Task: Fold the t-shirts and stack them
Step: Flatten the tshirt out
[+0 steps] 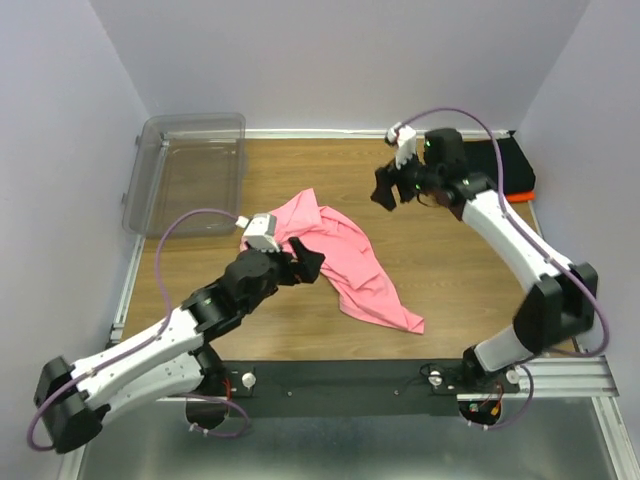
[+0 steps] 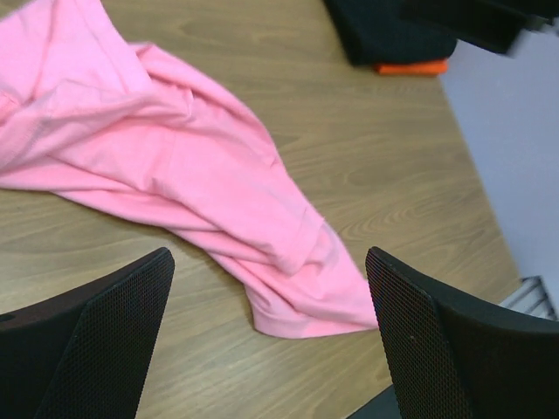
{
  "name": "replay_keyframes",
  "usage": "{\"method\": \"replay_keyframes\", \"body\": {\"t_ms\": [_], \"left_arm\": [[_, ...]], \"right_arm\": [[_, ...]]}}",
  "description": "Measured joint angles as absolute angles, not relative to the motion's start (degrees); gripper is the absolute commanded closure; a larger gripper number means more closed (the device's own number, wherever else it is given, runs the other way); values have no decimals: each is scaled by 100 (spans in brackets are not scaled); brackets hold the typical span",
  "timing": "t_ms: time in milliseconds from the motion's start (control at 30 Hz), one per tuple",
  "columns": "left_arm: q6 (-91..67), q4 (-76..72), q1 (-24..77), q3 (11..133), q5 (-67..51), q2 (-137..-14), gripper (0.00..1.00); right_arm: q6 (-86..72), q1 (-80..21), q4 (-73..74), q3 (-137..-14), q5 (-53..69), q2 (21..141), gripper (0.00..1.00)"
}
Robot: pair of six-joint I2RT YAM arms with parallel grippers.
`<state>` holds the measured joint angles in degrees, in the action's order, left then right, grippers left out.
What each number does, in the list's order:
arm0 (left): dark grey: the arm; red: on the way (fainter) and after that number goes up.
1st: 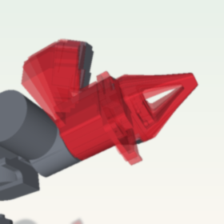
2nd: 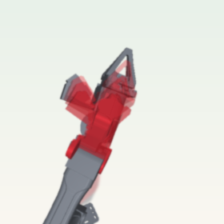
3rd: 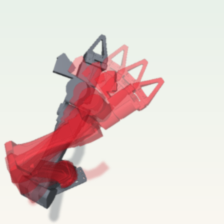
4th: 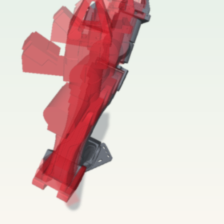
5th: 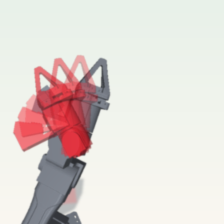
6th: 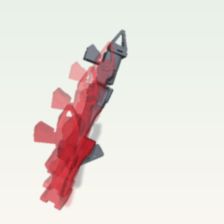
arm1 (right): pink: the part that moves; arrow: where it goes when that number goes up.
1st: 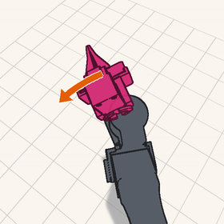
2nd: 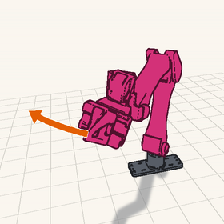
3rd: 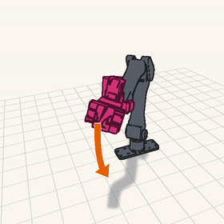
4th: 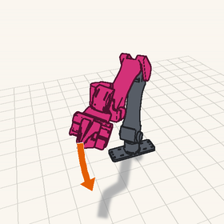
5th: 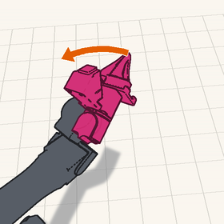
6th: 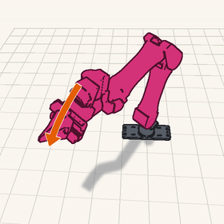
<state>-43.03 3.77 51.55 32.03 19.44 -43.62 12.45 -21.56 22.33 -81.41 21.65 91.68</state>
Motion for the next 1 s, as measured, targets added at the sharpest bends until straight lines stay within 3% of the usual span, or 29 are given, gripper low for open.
{"method": "replay_keyframes", "body": {"t_ms": [133, 333, 767, 967, 1000], "left_arm": [[-4204, -176, 4901, 3247, 1553, -5638, 2], [-4466, -248, 4254, 3852, 1308, -6969, 2], [-4169, -244, 3972, 3336, 1568, -3859, 2], [-4189, -25, 3970, 2989, 1516, -3454, 2], [-4189, -21, 3970, 2939, 1490, -3437, 2]], "right_arm": [[1796, -2274, 2390, -6296, 2591, 7996, 18], [1872, -2416, 2639, -5618, 3417, 8569, 26], [1372, -2423, 2296, -7166, 3730, 10628, 30], [1247, -2493, 2263, -7387, 3846, 11100, 43], [1245, -2530, 2265, -7387, 3852, 11102, 56]]}}
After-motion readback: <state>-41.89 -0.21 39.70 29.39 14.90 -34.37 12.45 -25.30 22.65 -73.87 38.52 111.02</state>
